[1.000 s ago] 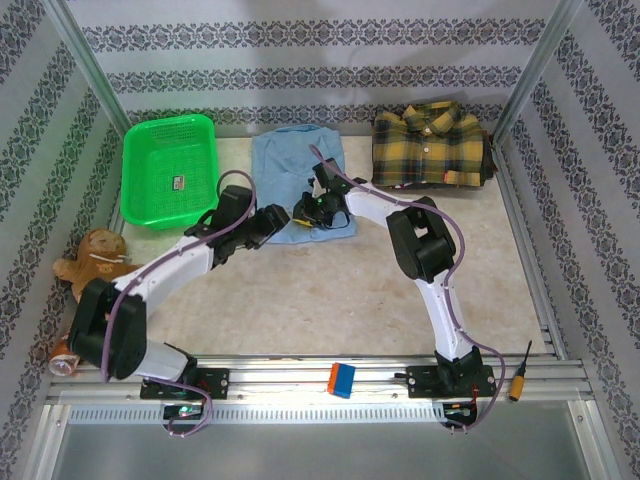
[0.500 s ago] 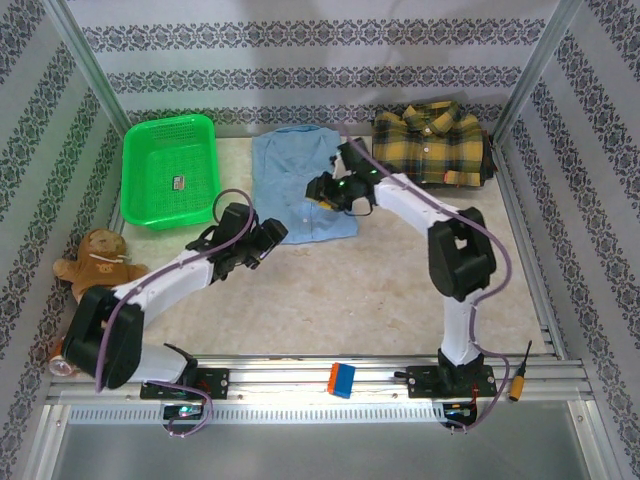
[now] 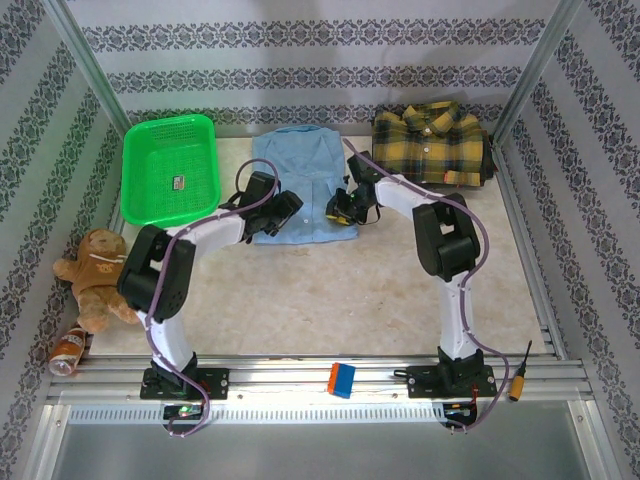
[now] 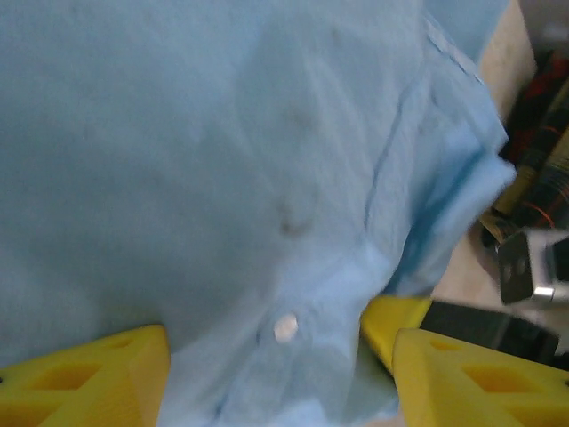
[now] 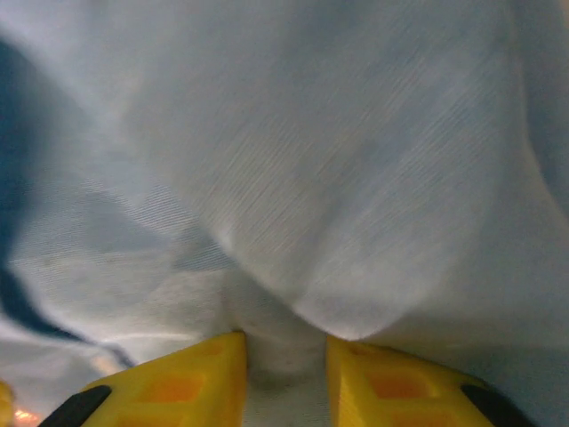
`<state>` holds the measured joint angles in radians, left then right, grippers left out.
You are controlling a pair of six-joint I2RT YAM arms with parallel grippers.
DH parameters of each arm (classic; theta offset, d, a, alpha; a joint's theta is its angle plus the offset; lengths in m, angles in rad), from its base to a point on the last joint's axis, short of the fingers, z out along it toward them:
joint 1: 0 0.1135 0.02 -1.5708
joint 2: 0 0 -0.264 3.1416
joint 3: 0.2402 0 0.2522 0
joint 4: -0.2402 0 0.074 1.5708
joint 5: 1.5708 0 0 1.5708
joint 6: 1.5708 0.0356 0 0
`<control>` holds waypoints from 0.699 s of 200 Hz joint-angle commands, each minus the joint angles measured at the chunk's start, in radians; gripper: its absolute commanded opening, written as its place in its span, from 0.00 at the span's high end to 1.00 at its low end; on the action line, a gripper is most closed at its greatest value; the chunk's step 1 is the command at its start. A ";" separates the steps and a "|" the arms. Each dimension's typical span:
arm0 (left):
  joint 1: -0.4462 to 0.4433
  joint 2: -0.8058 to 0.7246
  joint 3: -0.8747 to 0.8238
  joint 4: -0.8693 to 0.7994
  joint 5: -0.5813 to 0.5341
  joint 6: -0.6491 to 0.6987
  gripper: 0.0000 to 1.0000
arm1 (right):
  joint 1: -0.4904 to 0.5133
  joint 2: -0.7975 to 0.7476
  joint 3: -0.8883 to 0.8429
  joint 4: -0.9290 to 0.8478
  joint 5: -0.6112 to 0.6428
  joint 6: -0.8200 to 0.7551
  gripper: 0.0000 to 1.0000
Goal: Fold and stack the long sleeve shirts
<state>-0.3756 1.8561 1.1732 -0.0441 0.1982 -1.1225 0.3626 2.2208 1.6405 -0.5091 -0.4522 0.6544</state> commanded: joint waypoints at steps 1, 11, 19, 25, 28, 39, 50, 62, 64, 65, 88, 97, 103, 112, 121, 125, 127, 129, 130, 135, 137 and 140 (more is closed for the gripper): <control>0.039 0.068 0.050 -0.104 -0.038 0.082 0.34 | 0.002 -0.043 -0.044 -0.029 0.065 0.010 0.71; 0.050 0.097 0.073 -0.148 -0.043 0.127 0.34 | 0.002 -0.070 -0.116 -0.011 0.088 0.044 0.71; 0.059 0.118 0.096 -0.185 -0.045 0.160 0.35 | 0.005 -0.096 -0.178 0.002 0.099 0.079 0.71; 0.065 0.131 0.111 -0.208 -0.046 0.190 0.35 | 0.010 -0.117 -0.230 0.021 0.102 0.110 0.71; 0.068 0.139 0.120 -0.220 -0.046 0.204 0.35 | 0.015 -0.129 -0.257 0.033 0.105 0.124 0.72; 0.076 0.163 0.148 -0.254 -0.047 0.249 0.35 | 0.040 -0.175 -0.351 0.072 0.115 0.180 0.72; 0.081 0.189 0.180 -0.278 -0.043 0.298 0.35 | 0.076 -0.216 -0.436 0.111 0.115 0.246 0.74; 0.083 0.226 0.229 -0.322 -0.039 0.366 0.35 | 0.128 -0.261 -0.524 0.164 0.106 0.337 0.75; 0.083 0.232 0.238 -0.329 -0.039 0.379 0.35 | 0.137 -0.269 -0.534 0.172 0.105 0.356 0.75; 0.083 0.235 0.243 -0.333 -0.039 0.385 0.35 | 0.143 -0.272 -0.542 0.176 0.104 0.366 0.75; 0.086 0.293 0.320 -0.371 -0.014 0.528 0.35 | 0.293 -0.353 -0.662 0.290 0.126 0.609 0.70; 0.088 0.312 0.338 -0.375 -0.019 0.569 0.35 | 0.355 -0.372 -0.687 0.342 0.147 0.714 0.67; 0.091 0.327 0.352 -0.379 -0.017 0.592 0.35 | 0.394 -0.380 -0.699 0.381 0.164 0.782 0.66; 0.099 0.347 0.377 -0.381 -0.005 0.617 0.35 | 0.447 -0.385 -0.710 0.447 0.201 0.886 0.66; 0.103 0.358 0.392 -0.373 0.014 0.639 0.34 | 0.491 -0.387 -0.714 0.518 0.247 0.977 0.65; 0.104 0.359 0.395 -0.364 0.026 0.646 0.34 | 0.510 -0.385 -0.712 0.546 0.268 1.016 0.64; 0.106 0.359 0.395 -0.359 0.034 0.651 0.34 | 0.518 -0.385 -0.709 0.556 0.277 1.035 0.64; 0.106 0.358 0.396 -0.352 0.040 0.654 0.34 | 0.525 -0.383 -0.707 0.567 0.287 1.053 0.63; 0.107 0.358 0.396 -0.348 0.047 0.656 0.34 | 0.528 -0.383 -0.705 0.571 0.290 1.058 0.63; 0.107 0.354 0.392 -0.328 0.074 0.663 0.34 | 0.548 -0.378 -0.693 0.592 0.308 1.096 0.63; 0.109 0.351 0.391 -0.321 0.084 0.667 0.34 | 0.551 -0.375 -0.687 0.599 0.316 1.106 0.62; 0.111 0.349 0.389 -0.312 0.095 0.672 0.33 | 0.563 -0.372 -0.674 0.608 0.320 1.123 0.62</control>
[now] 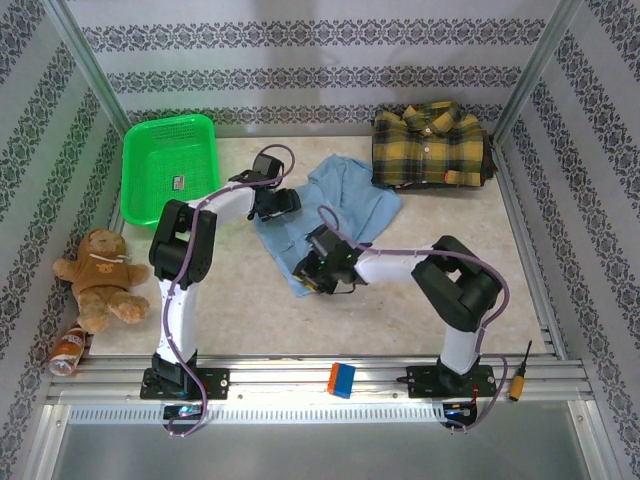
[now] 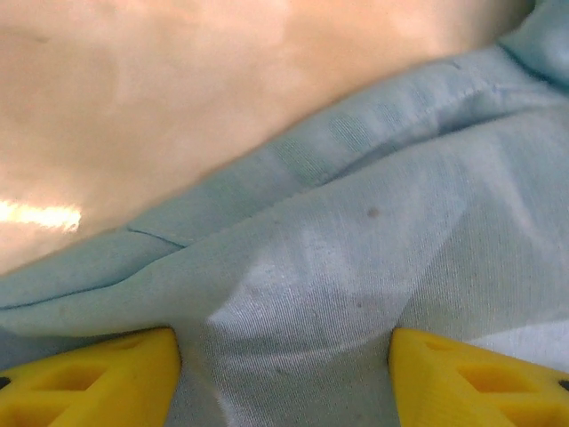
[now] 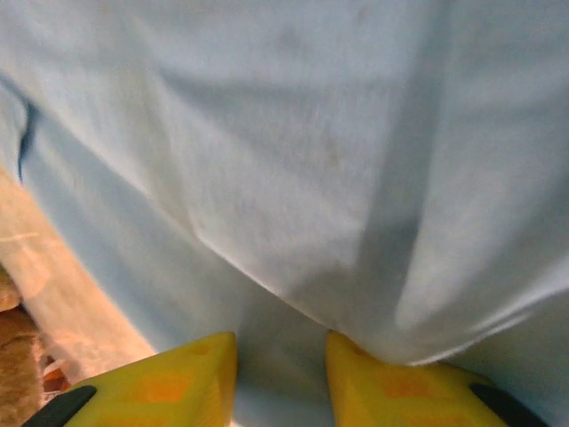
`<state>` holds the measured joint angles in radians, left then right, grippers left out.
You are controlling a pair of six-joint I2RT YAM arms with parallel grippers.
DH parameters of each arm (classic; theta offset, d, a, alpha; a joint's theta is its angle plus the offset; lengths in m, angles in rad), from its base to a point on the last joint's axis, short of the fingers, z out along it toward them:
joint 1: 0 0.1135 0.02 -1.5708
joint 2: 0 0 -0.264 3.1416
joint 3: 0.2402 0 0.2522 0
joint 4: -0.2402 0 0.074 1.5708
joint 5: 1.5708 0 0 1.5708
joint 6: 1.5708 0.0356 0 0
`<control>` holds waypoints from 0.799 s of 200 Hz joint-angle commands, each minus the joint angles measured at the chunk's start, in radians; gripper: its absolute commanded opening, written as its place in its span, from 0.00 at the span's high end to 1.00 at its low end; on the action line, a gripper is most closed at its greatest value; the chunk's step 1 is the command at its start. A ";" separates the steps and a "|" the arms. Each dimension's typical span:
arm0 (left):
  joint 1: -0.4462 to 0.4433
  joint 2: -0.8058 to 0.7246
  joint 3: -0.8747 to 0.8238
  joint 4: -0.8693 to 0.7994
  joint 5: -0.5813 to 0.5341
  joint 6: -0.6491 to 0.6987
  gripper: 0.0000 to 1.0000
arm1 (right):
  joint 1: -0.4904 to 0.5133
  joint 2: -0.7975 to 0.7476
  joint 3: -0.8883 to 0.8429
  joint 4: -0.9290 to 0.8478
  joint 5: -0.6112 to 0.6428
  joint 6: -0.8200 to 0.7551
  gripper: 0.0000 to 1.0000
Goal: Fold and stack the long sleeve shirts
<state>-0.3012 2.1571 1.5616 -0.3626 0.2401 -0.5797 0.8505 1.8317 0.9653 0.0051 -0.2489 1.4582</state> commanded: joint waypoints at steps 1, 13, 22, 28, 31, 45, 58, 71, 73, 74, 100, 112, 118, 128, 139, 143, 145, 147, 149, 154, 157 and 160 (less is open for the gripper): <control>0.037 0.046 -0.001 0.009 0.056 0.131 0.33 | 0.075 0.019 0.006 0.096 0.120 0.323 0.62; 0.043 0.027 0.002 0.003 0.058 0.149 0.32 | 0.104 0.032 0.066 0.100 0.129 0.360 0.59; 0.057 0.003 0.005 -0.013 0.054 0.145 0.32 | 0.122 0.034 0.113 0.083 0.135 0.369 0.56; 0.071 -0.020 -0.003 -0.010 0.057 0.135 0.31 | 0.131 0.032 0.141 0.070 0.138 0.373 0.55; 0.078 -0.036 -0.012 -0.006 0.058 0.128 0.31 | 0.134 0.031 0.151 0.069 0.140 0.375 0.54; 0.116 -0.118 -0.044 0.012 0.055 0.097 0.28 | 0.136 0.015 0.180 0.063 0.137 0.375 0.53; 0.152 -0.204 -0.056 -0.013 0.034 0.068 0.27 | 0.121 -0.013 0.196 0.042 0.129 0.346 0.51; 0.179 -0.302 -0.076 -0.037 0.014 0.030 0.25 | 0.084 -0.041 0.225 -0.018 0.097 0.254 0.50; 0.182 -0.317 -0.083 -0.038 0.014 0.025 0.24 | 0.074 -0.044 0.230 -0.032 0.089 0.238 0.49; 0.182 -0.325 -0.086 -0.037 0.014 0.022 0.24 | 0.070 -0.047 0.233 -0.040 0.086 0.230 0.49; 0.185 -0.519 -0.212 -0.045 0.028 -0.092 0.22 | -0.054 -0.075 0.310 -0.169 -0.025 -0.025 0.47; 0.185 -0.612 -0.321 -0.045 0.018 -0.177 0.21 | -0.124 -0.051 0.409 -0.296 -0.094 -0.218 0.46; 0.185 -0.661 -0.381 -0.030 0.021 -0.222 0.21 | -0.153 -0.026 0.481 -0.385 -0.121 -0.335 0.47; 0.178 -0.738 -0.501 0.016 0.035 -0.292 0.21 | -0.187 0.024 0.619 -0.575 -0.115 -0.558 0.46; 0.165 -0.807 -0.611 0.062 0.043 -0.354 0.21 | -0.218 0.087 0.749 -0.748 -0.098 -0.746 0.46; 0.160 -0.825 -0.648 0.082 0.052 -0.371 0.22 | -0.228 0.108 0.786 -0.789 -0.100 -0.800 0.46; 0.156 -0.831 -0.664 0.095 0.059 -0.377 0.23 | -0.232 0.117 0.801 -0.804 -0.101 -0.825 0.46; 0.153 -0.836 -0.677 0.108 0.066 -0.384 0.24 | -0.236 0.126 0.815 -0.820 -0.103 -0.846 0.46; 0.149 -0.840 -0.690 0.118 0.073 -0.388 0.25 | -0.241 0.135 0.825 -0.834 -0.104 -0.864 0.46; 0.141 -0.842 -0.719 0.136 0.091 -0.394 0.29 | -0.250 0.155 0.849 -0.862 -0.107 -0.911 0.46; 0.134 -0.840 -0.731 0.141 0.099 -0.396 0.30 | -0.257 0.164 0.861 -0.876 -0.110 -0.933 0.46; 0.128 -0.837 -0.737 0.142 0.107 -0.397 0.32 | -0.263 0.176 0.871 -0.890 -0.111 -0.953 0.47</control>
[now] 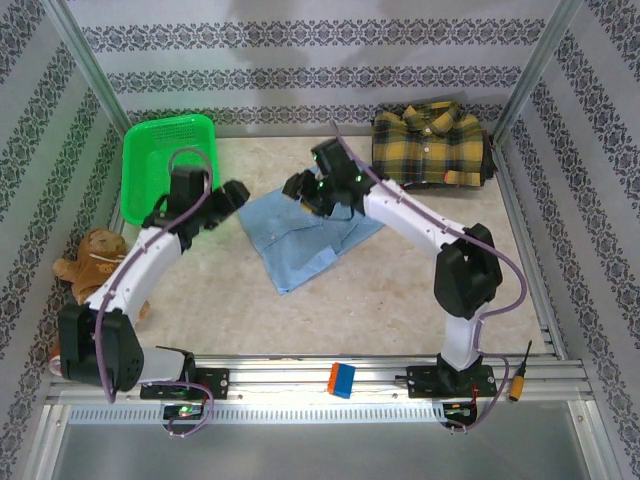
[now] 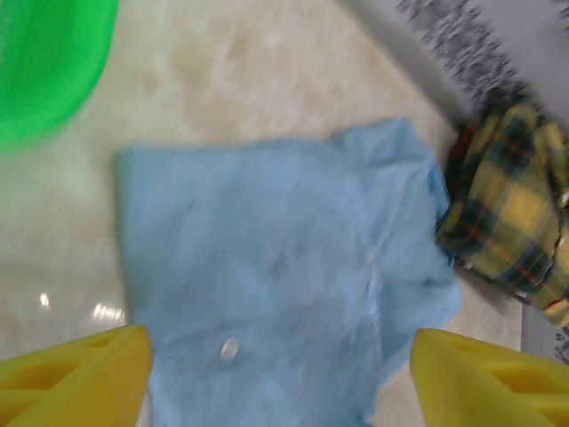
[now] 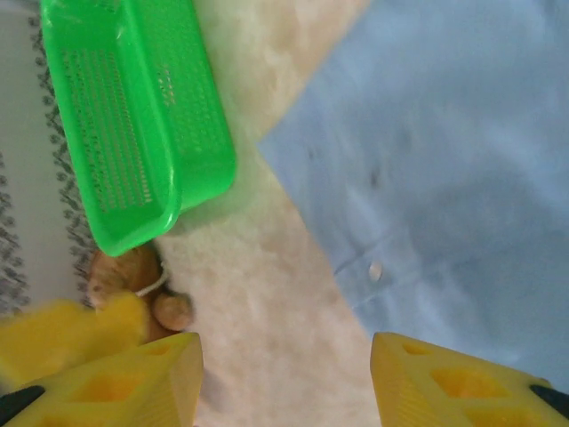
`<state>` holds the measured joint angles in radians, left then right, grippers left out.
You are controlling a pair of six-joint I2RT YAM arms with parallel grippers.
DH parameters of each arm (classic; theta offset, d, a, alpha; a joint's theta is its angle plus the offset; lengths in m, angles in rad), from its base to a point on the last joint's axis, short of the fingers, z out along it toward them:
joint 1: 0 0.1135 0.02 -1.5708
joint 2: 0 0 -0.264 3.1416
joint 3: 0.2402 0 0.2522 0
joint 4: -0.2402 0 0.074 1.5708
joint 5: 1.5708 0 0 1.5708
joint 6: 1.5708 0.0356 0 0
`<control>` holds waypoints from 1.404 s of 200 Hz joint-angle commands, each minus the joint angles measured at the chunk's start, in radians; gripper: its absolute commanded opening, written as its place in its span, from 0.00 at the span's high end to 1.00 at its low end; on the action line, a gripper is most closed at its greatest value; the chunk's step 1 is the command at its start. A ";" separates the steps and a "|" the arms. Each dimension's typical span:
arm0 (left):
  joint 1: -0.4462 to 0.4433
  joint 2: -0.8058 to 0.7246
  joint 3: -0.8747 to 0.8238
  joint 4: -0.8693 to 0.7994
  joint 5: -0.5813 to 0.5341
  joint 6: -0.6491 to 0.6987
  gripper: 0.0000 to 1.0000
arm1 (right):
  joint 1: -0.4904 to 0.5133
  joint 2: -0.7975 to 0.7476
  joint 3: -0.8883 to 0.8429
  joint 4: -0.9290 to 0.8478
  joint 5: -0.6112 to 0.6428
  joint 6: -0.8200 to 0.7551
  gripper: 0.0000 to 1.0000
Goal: Fold and stack the long sleeve shirts
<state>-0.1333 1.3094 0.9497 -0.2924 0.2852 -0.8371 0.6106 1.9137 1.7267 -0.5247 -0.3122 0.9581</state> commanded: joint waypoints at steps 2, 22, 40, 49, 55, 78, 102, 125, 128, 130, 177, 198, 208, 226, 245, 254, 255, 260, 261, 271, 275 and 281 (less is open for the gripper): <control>-0.044 0.013 -0.129 0.071 0.065 -0.140 0.33 | -0.027 0.100 0.114 -0.366 -0.049 -0.464 0.47; -0.071 0.033 -0.169 0.082 0.077 -0.172 0.40 | -0.061 0.131 0.123 -0.388 -0.079 -0.504 0.48; -0.080 0.048 -0.191 0.094 0.059 -0.188 0.41 | -0.072 0.123 0.093 -0.354 -0.107 -0.511 0.48; -0.082 0.070 -0.197 0.114 0.059 -0.195 0.41 | -0.073 0.115 0.076 -0.336 -0.114 -0.514 0.48; -0.084 0.089 -0.203 0.147 0.068 -0.204 0.41 | -0.072 0.111 0.066 -0.327 -0.122 -0.514 0.48; -0.093 0.176 -0.208 0.254 0.103 -0.240 0.46 | -0.074 0.101 0.040 -0.321 -0.114 -0.520 0.47; -0.109 0.250 -0.184 0.261 0.100 -0.237 0.48 | -0.079 0.077 -0.017 -0.303 -0.105 -0.516 0.47; -0.114 0.293 -0.163 0.257 0.087 -0.235 0.49 | -0.090 0.055 -0.058 -0.292 -0.107 -0.516 0.47; -0.114 0.297 -0.161 0.259 0.085 -0.235 0.49 | -0.090 0.052 -0.063 -0.290 -0.107 -0.515 0.47; -0.115 0.300 -0.159 0.263 0.085 -0.235 0.49 | -0.092 0.050 -0.065 -0.289 -0.107 -0.515 0.47; -0.127 0.404 -0.081 0.254 0.101 -0.212 0.51 | -0.107 0.027 -0.115 -0.270 -0.103 -0.511 0.47; -0.130 0.446 -0.041 0.191 0.099 -0.180 0.56 | -0.113 0.021 -0.134 -0.262 -0.105 -0.508 0.47; -0.130 0.462 -0.026 0.162 0.099 -0.165 0.59 | -0.116 0.017 -0.142 -0.258 -0.106 -0.508 0.47; -0.130 0.481 -0.001 0.132 0.093 -0.149 0.64 | -0.124 0.015 -0.155 -0.247 -0.109 -0.506 0.47; -0.130 0.493 0.053 0.064 0.063 -0.107 0.72 | -0.132 0.018 -0.165 -0.233 -0.115 -0.507 0.47; -0.128 0.494 0.089 0.014 0.045 -0.078 0.76 | -0.135 0.023 -0.167 -0.233 -0.111 -0.508 0.47; -0.126 0.494 0.093 0.008 0.043 -0.074 0.77 | -0.135 0.024 -0.167 -0.232 -0.111 -0.509 0.47; -0.124 0.493 0.115 -0.023 0.034 -0.054 0.79 | -0.137 0.026 -0.169 -0.231 -0.110 -0.508 0.47; -0.124 0.492 0.120 -0.030 0.031 -0.052 0.80 | -0.138 0.027 -0.169 -0.230 -0.110 -0.508 0.47; -0.122 0.491 0.164 -0.102 0.003 0.001 0.83 | -0.142 0.030 -0.175 -0.225 -0.108 -0.507 0.47; -0.122 0.490 0.182 -0.132 -0.008 0.024 0.84 | -0.143 0.032 -0.177 -0.223 -0.108 -0.508 0.47; -0.119 0.490 0.205 -0.173 -0.023 0.050 0.85 | -0.146 0.034 -0.179 -0.221 -0.107 -0.508 0.47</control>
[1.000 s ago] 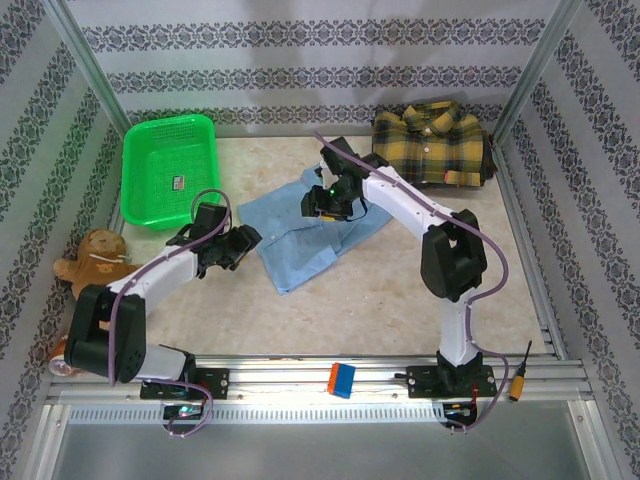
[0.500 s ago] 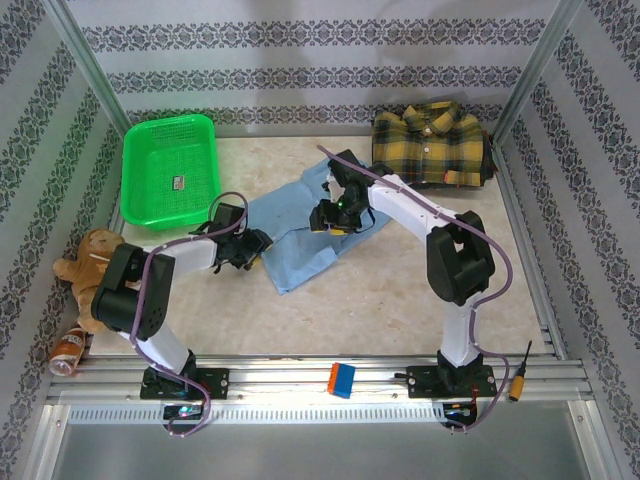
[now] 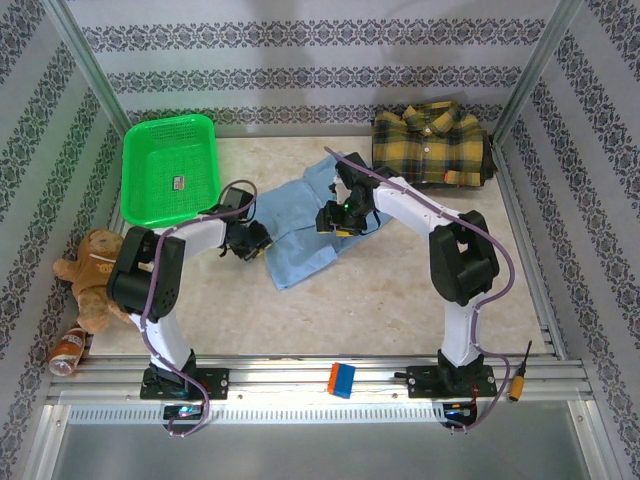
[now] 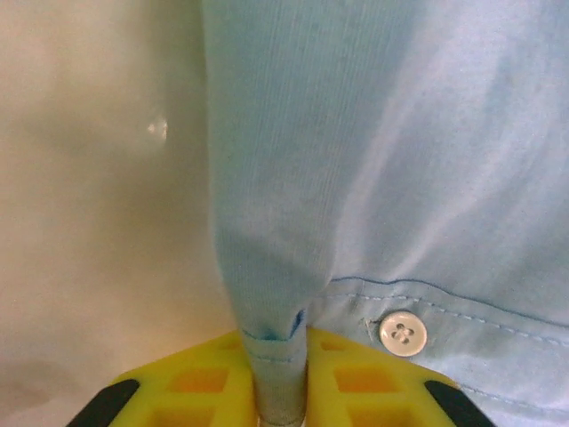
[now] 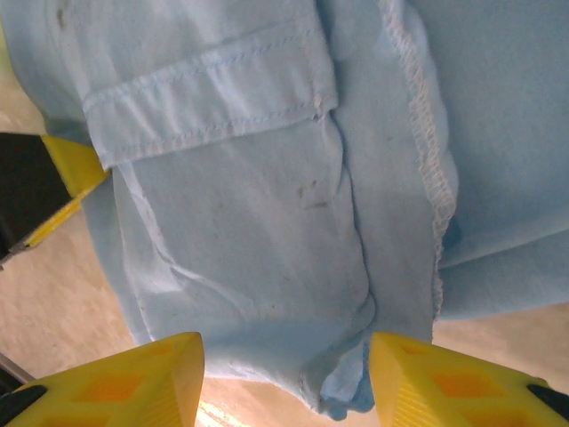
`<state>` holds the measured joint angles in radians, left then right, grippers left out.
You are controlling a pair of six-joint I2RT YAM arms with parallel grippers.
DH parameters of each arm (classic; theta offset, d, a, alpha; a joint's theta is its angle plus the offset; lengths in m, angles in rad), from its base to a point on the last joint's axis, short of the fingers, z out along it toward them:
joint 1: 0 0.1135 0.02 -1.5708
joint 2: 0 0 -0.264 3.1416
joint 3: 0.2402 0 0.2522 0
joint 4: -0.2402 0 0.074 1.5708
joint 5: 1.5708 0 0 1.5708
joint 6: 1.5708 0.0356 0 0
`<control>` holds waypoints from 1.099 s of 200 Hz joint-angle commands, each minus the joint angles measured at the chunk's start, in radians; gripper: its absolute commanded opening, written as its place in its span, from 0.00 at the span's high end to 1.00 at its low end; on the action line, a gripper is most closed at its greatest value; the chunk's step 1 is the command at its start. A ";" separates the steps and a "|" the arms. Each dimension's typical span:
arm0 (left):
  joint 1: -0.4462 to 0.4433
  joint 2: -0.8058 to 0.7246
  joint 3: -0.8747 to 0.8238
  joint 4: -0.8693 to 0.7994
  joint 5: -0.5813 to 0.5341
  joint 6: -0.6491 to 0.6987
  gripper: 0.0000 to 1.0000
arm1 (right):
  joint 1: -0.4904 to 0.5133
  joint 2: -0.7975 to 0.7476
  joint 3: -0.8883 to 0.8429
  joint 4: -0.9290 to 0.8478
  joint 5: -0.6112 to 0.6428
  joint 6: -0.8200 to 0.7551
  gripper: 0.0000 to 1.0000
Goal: Fold and stack the long sleeve shirts
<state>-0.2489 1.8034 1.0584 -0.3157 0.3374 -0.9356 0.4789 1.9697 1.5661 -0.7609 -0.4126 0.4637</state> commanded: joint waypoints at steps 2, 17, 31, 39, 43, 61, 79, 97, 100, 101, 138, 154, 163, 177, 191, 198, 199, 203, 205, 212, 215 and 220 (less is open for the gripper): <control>-0.003 -0.005 0.103 -0.160 -0.079 0.162 0.85 | -0.014 -0.020 -0.018 0.015 -0.006 -0.015 0.47; 0.009 -0.021 0.134 -0.243 -0.118 0.233 0.88 | -0.021 -0.017 -0.017 0.017 0.004 -0.020 0.47; 0.021 -0.045 0.149 -0.312 -0.156 0.297 0.89 | -0.033 -0.014 -0.012 0.014 0.019 -0.029 0.47; 0.026 -0.061 0.159 -0.351 -0.179 0.333 0.90 | -0.042 -0.011 -0.006 0.011 0.031 -0.035 0.46; 0.028 -0.068 0.163 -0.373 -0.192 0.349 0.91 | -0.046 -0.010 0.000 0.008 0.040 -0.036 0.46; 0.037 -0.108 0.172 -0.455 -0.242 0.419 0.94 | -0.067 0.006 0.034 -0.006 0.082 -0.043 0.46; 0.045 -0.161 0.161 -0.514 -0.283 0.466 0.95 | -0.072 0.037 0.091 -0.027 0.139 -0.059 0.47; 0.057 -0.215 0.146 -0.570 -0.315 0.500 0.95 | -0.071 0.083 0.151 -0.051 0.182 -0.072 0.48; 0.059 -0.224 0.145 -0.577 -0.317 0.505 0.95 | -0.067 0.091 0.159 -0.051 0.188 -0.073 0.48; 0.060 -0.226 0.144 -0.580 -0.317 0.505 0.96 | -0.068 0.092 0.162 -0.053 0.191 -0.073 0.48; 0.085 -0.298 0.119 -0.645 -0.351 0.538 0.96 | -0.030 0.188 0.255 -0.085 0.240 -0.073 0.57; 0.101 -0.316 0.111 -0.649 -0.353 0.548 0.96 | -0.009 0.228 0.278 -0.115 0.267 -0.065 0.61; 0.109 -0.321 0.115 -0.657 -0.358 0.555 0.96 | 0.000 0.236 0.273 -0.124 0.277 -0.054 0.64; 0.120 -0.330 0.118 -0.660 -0.360 0.561 0.96 | 0.018 0.229 0.230 -0.117 0.292 -0.045 0.65; 0.129 -0.332 0.127 -0.662 -0.362 0.571 0.95 | 0.035 0.205 0.173 -0.116 0.306 -0.030 0.65; 0.133 -0.331 0.135 -0.664 -0.362 0.576 0.95 | 0.042 0.188 0.125 -0.106 0.305 -0.019 0.65; 0.134 -0.330 0.136 -0.664 -0.362 0.577 0.95 | 0.042 0.186 0.118 -0.104 0.305 -0.018 0.65; 0.137 -0.327 0.139 -0.664 -0.362 0.578 0.96 | 0.046 0.171 0.092 -0.097 0.306 -0.010 0.65; 0.139 -0.327 0.141 -0.664 -0.361 0.579 0.95 | 0.048 0.165 0.077 -0.094 0.308 -0.007 0.65; 0.145 -0.324 0.147 -0.664 -0.357 0.581 0.96 | 0.052 0.142 0.026 -0.086 0.314 0.009 0.66; 0.147 -0.322 0.152 -0.663 -0.356 0.581 0.96 | 0.053 0.132 0.006 -0.081 0.313 0.016 0.66; 0.150 -0.320 0.156 -0.662 -0.353 0.583 0.96 | 0.053 0.115 -0.037 -0.072 0.311 0.032 0.67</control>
<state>-0.1230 1.5005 1.1786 -0.9344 0.0048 -0.3916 0.5220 2.1670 1.6634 -0.8169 -0.1410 0.4335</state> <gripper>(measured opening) 0.064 0.344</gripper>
